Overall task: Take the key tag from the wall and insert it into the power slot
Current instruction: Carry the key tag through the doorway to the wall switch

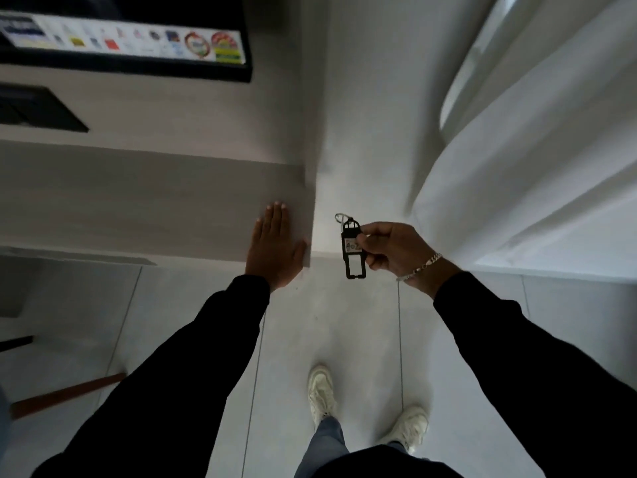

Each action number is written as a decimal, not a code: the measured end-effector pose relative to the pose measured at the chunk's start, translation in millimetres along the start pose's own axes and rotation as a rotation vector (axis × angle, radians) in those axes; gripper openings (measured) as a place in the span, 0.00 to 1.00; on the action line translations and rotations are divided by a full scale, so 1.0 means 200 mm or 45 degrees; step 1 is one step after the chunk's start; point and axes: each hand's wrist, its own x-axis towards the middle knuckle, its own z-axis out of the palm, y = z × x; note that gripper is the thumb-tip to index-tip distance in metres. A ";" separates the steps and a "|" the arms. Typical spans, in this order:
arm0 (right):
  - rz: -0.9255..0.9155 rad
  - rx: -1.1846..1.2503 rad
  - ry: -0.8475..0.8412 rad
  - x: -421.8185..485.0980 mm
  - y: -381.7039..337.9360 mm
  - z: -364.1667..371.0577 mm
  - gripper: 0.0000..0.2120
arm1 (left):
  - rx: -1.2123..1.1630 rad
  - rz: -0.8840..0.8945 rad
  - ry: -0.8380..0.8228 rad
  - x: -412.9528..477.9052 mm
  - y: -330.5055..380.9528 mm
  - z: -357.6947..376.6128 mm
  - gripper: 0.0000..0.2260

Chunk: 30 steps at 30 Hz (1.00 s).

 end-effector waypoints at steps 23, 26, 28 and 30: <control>-0.441 0.122 0.377 -1.17 -0.04 -1.94 0.05 | -0.294 0.869 0.391 -0.10 2.35 0.31 0.32; -0.502 0.130 0.473 -1.30 -0.03 -2.19 0.05 | -0.290 0.981 0.377 -0.08 2.65 0.38 0.31; -0.534 0.156 0.536 -1.36 -0.03 -2.36 0.06 | -0.264 1.066 0.374 -0.05 2.81 0.42 0.31; -0.563 0.176 0.598 -1.41 -0.02 -2.53 0.06 | -0.254 1.156 0.378 -0.01 2.98 0.46 0.31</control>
